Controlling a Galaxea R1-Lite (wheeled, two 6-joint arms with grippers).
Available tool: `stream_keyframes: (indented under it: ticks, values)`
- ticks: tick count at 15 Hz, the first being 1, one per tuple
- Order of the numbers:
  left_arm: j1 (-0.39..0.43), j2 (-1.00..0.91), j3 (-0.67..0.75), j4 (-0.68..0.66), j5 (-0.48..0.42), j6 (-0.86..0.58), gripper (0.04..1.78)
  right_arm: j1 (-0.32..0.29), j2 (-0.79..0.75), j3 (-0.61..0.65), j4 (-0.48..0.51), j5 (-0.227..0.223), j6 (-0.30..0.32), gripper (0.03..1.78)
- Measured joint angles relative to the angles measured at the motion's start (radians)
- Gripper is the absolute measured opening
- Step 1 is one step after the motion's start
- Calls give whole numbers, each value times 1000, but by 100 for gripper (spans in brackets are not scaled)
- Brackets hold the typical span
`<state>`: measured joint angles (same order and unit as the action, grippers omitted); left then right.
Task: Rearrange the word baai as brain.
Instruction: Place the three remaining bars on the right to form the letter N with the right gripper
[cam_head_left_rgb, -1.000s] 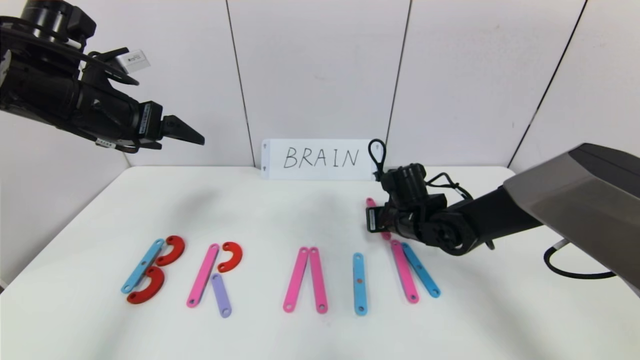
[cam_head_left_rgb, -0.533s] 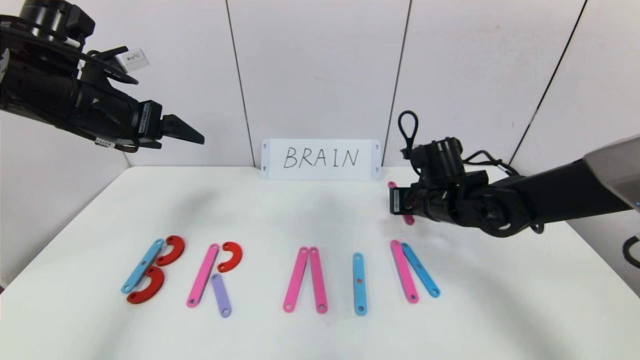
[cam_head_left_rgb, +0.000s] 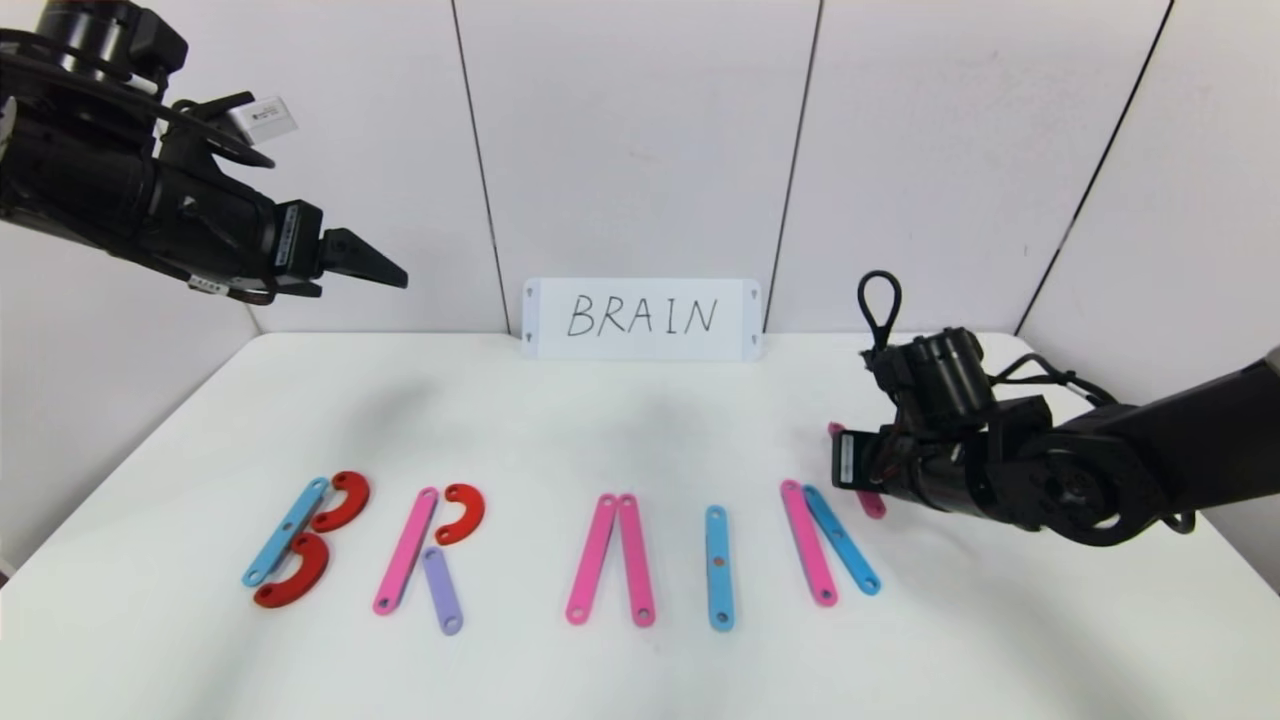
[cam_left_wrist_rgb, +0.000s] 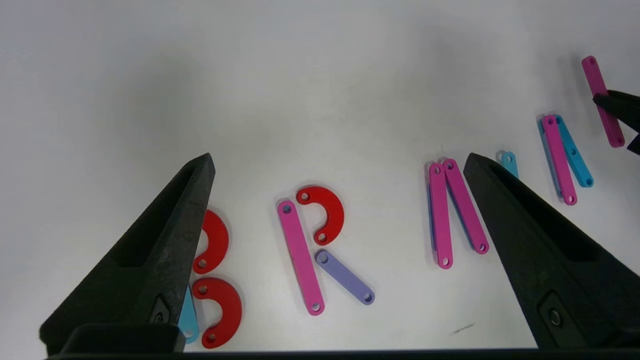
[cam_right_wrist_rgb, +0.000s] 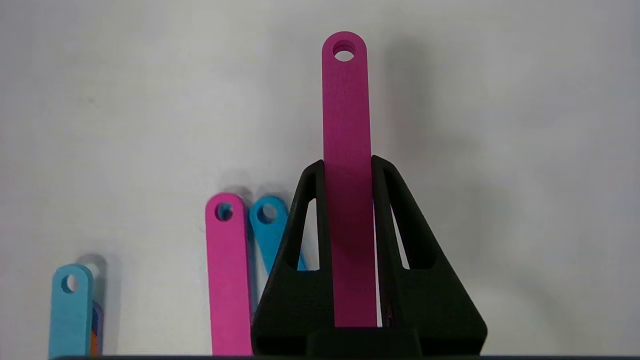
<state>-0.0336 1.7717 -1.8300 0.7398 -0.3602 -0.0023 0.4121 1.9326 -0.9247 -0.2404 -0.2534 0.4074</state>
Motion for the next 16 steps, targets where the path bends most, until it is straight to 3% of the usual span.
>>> stream_keyframes:
  ticks: [8,16]
  values:
    - [0,0,1,0,0,0,174,6,-40,126,-20,5,33,27]
    - [0,0,2,0,0,0,174,13,-21,142,-39,5,35,27]
